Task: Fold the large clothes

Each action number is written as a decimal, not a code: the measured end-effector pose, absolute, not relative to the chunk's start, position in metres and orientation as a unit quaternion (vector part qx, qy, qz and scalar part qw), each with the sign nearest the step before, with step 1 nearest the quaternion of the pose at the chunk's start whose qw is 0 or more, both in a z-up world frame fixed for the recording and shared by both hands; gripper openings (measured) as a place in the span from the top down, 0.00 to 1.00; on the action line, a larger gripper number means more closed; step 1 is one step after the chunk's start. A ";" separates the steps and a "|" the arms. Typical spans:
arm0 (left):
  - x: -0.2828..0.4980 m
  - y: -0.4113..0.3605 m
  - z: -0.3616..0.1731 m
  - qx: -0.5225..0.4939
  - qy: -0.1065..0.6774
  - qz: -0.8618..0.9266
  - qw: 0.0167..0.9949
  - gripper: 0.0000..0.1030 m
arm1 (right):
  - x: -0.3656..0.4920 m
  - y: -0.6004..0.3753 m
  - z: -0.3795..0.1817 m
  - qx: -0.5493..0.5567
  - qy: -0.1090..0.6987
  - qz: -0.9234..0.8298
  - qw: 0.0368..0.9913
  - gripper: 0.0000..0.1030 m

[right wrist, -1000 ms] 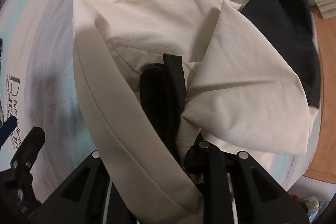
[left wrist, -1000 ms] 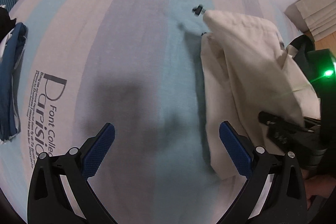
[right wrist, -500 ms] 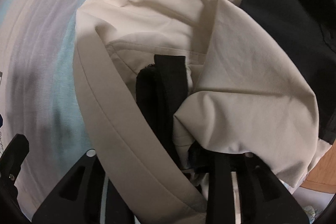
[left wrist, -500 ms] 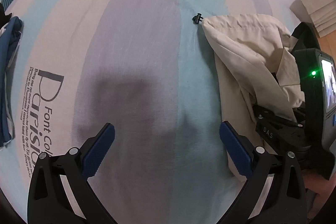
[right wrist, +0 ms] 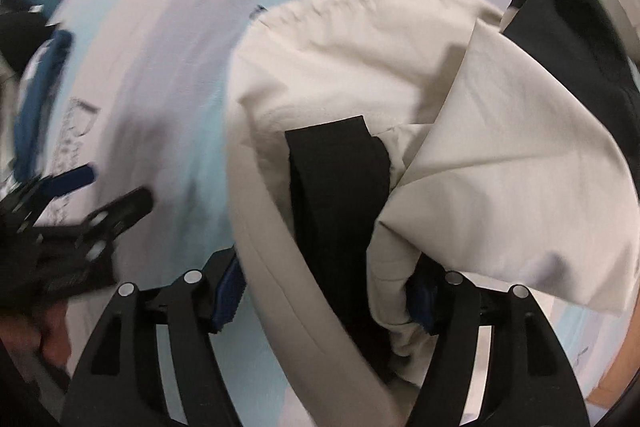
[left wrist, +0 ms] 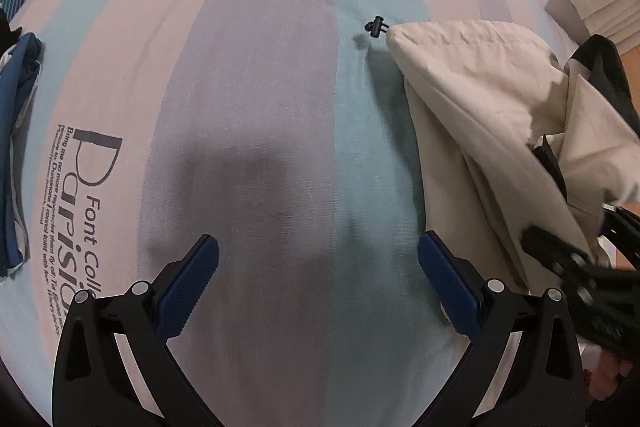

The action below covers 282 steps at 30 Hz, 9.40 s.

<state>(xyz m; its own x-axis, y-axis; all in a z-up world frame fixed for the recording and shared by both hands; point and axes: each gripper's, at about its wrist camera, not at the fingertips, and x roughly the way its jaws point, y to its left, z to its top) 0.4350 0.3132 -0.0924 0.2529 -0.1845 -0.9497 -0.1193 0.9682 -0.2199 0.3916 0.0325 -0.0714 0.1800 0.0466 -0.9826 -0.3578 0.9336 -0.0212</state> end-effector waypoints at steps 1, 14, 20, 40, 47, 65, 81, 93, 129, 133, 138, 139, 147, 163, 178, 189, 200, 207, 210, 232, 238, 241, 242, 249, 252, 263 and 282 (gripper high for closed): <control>0.438 0.311 -0.092 -0.125 0.612 -0.023 0.781 0.06 | 0.385 0.028 -0.064 -0.125 0.620 0.146 0.760 0.38; 0.445 0.295 -0.088 -0.137 0.592 -0.031 0.793 0.06 | 0.397 -0.010 -0.012 -0.148 0.553 0.158 0.805 0.32; 0.452 0.275 -0.076 -0.142 0.595 -0.056 0.789 0.06 | 0.428 -0.031 -0.025 -0.142 0.546 0.132 0.815 0.32; 0.442 0.210 -0.057 -0.128 0.600 -0.084 0.785 0.06 | 0.441 -0.089 -0.061 -0.074 0.585 0.108 0.800 0.18; 0.450 0.191 -0.073 -0.159 0.612 -0.085 0.770 0.06 | 0.459 -0.100 -0.077 -0.061 0.598 0.145 0.786 0.12; 0.468 0.215 -0.124 -0.213 0.633 -0.060 0.742 0.05 | 0.485 -0.120 -0.090 -0.056 0.617 0.203 0.759 0.09; 0.478 0.242 -0.184 -0.268 0.649 -0.118 0.702 0.05 | 0.514 -0.146 -0.130 0.074 0.678 0.249 0.688 0.07; 0.492 0.219 -0.193 -0.249 0.644 -0.157 0.706 0.05 | 0.512 -0.120 -0.159 0.122 0.690 0.314 0.641 0.06; 0.460 0.170 -0.130 -0.180 0.607 -0.160 0.757 0.75 | 0.484 -0.132 -0.105 0.155 0.621 0.326 0.696 0.68; 0.454 0.169 -0.116 -0.168 0.599 -0.159 0.767 0.75 | 0.476 -0.123 -0.081 0.151 0.607 0.332 0.706 0.69; 0.440 0.166 -0.090 -0.152 0.590 -0.148 0.779 0.75 | 0.467 -0.116 -0.050 0.136 0.588 0.340 0.721 0.71; 0.438 0.166 -0.086 -0.148 0.589 -0.146 0.781 0.75 | 0.467 -0.118 -0.046 0.135 0.586 0.340 0.722 0.71; 0.416 0.169 -0.025 -0.134 0.564 -0.099 0.809 0.75 | 0.453 -0.099 0.005 0.118 0.553 0.383 0.730 0.72; 0.345 0.349 0.129 -0.096 0.509 0.009 0.856 0.75 | 0.393 0.102 0.146 0.105 0.461 0.485 0.736 0.72; 0.289 0.617 0.254 -0.075 0.489 0.131 0.859 0.76 | 0.346 0.408 0.246 0.132 0.421 0.562 0.700 0.72; 0.328 0.738 0.099 -0.135 0.540 0.133 0.820 0.77 | 0.382 0.526 0.108 0.099 0.537 0.472 0.692 0.73; 0.337 0.739 0.030 -0.139 0.554 0.126 0.811 0.72 | 0.414 0.552 0.045 0.017 0.551 0.424 0.718 0.71; 0.333 0.747 0.007 -0.144 0.551 0.123 0.813 0.64 | 0.431 0.554 0.024 0.042 0.550 0.427 0.716 0.62; 0.327 0.749 0.012 -0.134 0.536 0.137 0.822 0.48 | 0.426 0.546 0.029 0.038 0.540 0.412 0.733 0.41; 0.169 0.671 0.106 -0.115 0.373 0.293 0.873 0.06 | 0.329 0.465 0.098 -0.096 0.377 0.289 0.875 0.07; 0.086 0.600 0.122 -0.134 0.355 0.310 0.872 0.06 | 0.249 0.396 0.126 -0.101 0.334 0.290 0.891 0.07; 0.053 0.573 0.122 -0.151 0.357 0.302 0.871 0.06 | 0.215 0.379 0.130 -0.110 0.317 0.291 0.896 0.07; 0.043 0.564 0.122 -0.150 0.356 0.298 0.873 0.06 | 0.198 0.373 0.129 -0.126 0.306 0.283 0.900 0.07; -0.001 0.532 0.110 -0.137 0.357 0.297 0.875 0.06 | 0.128 0.348 0.112 -0.128 0.292 0.245 0.916 0.07; -0.018 0.524 0.096 -0.121 0.366 0.287 0.877 0.06 | 0.109 0.339 0.106 -0.121 0.290 0.228 0.921 0.07; -0.051 0.518 0.089 -0.112 0.358 0.275 0.885 0.06 | 0.064 0.324 0.096 -0.106 0.293 0.207 0.927 0.07; -0.059 0.504 0.092 -0.100 0.352 0.269 0.891 0.06 | 0.046 0.325 0.102 -0.108 0.291 0.214 0.926 0.07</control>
<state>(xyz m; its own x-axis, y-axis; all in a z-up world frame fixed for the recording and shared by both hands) -0.0589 0.5038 0.0920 0.6068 0.4097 -0.6811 -0.5502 0.8349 0.0120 0.0462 0.3253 0.1016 0.7388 0.3342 -0.5852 -0.4602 0.8845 -0.0759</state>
